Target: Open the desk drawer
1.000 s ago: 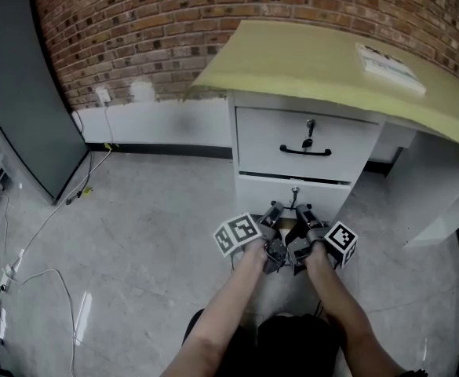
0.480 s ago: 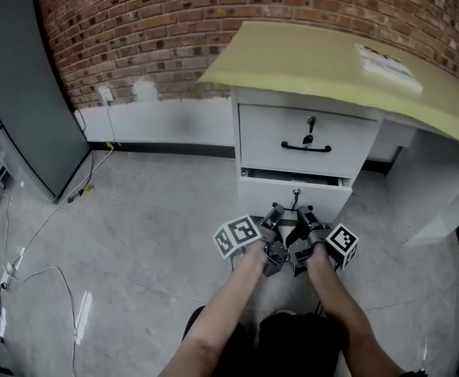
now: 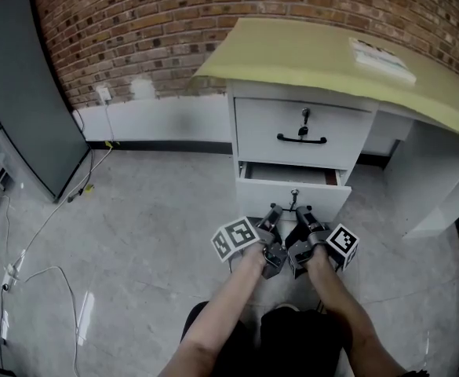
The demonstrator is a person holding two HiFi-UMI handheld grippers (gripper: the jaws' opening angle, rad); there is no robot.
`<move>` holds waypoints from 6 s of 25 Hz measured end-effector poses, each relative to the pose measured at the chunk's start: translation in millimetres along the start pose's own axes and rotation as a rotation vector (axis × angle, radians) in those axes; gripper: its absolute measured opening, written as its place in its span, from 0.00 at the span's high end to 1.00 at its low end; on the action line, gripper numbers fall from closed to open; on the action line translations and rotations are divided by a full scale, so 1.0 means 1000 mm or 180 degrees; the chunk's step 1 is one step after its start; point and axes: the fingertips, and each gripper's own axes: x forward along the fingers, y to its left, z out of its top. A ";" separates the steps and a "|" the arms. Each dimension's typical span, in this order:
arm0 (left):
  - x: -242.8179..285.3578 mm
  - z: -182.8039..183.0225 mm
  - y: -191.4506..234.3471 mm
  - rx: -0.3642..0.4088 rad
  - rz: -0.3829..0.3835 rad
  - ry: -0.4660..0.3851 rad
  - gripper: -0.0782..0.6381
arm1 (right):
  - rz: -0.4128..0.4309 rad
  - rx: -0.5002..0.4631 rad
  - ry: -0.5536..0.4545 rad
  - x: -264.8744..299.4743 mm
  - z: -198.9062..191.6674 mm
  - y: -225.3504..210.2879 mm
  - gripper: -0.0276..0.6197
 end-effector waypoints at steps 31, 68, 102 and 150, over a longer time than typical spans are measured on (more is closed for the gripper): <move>-0.055 -0.044 -0.017 0.0249 -0.0057 0.0223 0.82 | 0.0003 0.0003 0.0133 -0.060 -0.029 0.005 0.91; -0.072 -0.065 0.018 0.1069 0.0004 0.0468 0.72 | -0.0032 -0.0461 0.0273 -0.081 -0.037 -0.023 0.89; -0.091 -0.068 0.002 0.2651 -0.0637 0.1459 0.87 | 0.1106 -0.3201 0.1447 -0.099 -0.084 0.066 0.94; -0.065 -0.027 -0.135 0.2950 -0.0426 0.0529 0.88 | 0.0250 -0.3577 0.0298 -0.015 -0.026 0.213 0.94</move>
